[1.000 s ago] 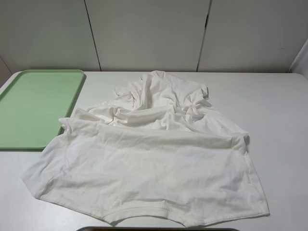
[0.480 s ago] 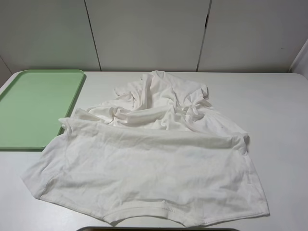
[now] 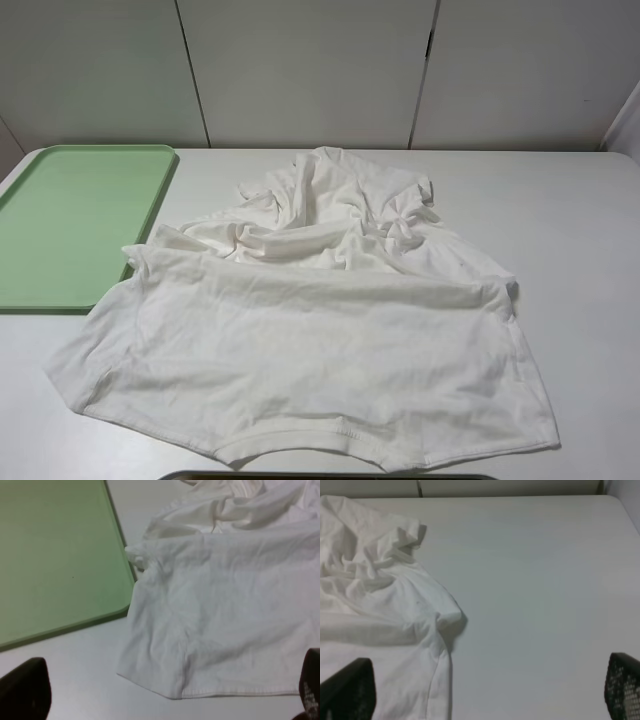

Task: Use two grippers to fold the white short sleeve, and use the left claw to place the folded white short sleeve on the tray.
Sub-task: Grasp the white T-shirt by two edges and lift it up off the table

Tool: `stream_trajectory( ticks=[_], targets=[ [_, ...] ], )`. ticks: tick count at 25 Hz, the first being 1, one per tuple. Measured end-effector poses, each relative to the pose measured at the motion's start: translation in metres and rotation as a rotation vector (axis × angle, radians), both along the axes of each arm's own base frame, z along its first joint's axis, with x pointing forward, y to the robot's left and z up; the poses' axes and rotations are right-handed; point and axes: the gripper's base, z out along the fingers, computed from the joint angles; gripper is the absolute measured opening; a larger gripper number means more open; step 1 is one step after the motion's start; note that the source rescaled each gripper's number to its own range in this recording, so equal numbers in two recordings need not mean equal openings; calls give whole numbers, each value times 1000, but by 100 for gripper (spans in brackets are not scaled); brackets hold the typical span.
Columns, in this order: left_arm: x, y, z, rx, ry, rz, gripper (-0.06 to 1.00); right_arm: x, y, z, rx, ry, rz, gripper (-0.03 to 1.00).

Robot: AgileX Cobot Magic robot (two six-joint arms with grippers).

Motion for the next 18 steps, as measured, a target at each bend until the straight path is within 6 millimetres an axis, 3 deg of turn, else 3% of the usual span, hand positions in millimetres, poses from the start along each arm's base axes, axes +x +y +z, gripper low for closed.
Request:
stream_trajectory(
  ticks=[14, 18],
  targets=[
    [2, 0, 1, 0, 18, 0, 100, 0, 0, 0, 0, 0, 0, 100],
    [11, 0, 16, 1, 62, 0, 100, 0, 1, 0, 13, 1, 9, 100]
  ],
)
